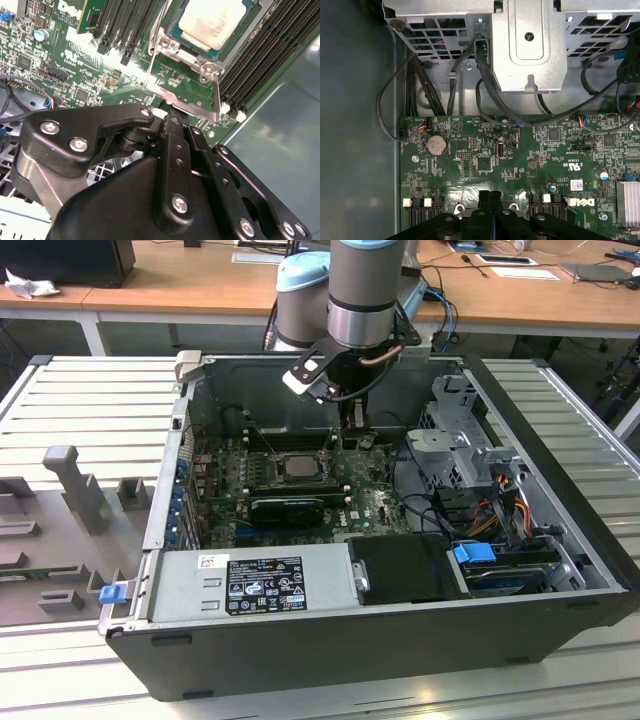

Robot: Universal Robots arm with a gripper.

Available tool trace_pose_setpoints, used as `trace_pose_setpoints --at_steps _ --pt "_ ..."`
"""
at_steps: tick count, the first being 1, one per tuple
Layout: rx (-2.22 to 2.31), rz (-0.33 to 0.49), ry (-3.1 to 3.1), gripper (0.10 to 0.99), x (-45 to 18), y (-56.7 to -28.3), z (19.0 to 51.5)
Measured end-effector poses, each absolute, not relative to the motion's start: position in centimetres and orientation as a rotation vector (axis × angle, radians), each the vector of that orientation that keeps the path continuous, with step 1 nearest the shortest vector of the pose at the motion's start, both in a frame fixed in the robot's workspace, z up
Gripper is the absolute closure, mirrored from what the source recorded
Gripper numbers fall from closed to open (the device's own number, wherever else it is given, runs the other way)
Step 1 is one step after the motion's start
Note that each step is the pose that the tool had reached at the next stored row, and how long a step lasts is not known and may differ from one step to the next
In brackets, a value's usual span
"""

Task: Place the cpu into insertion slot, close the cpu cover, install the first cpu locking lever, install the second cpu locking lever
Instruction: 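Close the cpu cover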

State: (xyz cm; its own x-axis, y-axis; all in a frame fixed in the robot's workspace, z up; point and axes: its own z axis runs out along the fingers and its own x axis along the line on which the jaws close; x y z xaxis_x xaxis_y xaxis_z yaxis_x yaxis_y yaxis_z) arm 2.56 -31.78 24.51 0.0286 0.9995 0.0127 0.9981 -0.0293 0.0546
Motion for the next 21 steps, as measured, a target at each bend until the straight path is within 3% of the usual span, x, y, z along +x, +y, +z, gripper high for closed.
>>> trace_pose_setpoints --at_steps 21 --pt "2.231 0.073 2.167 0.980 1.2 -31.8 24.5"
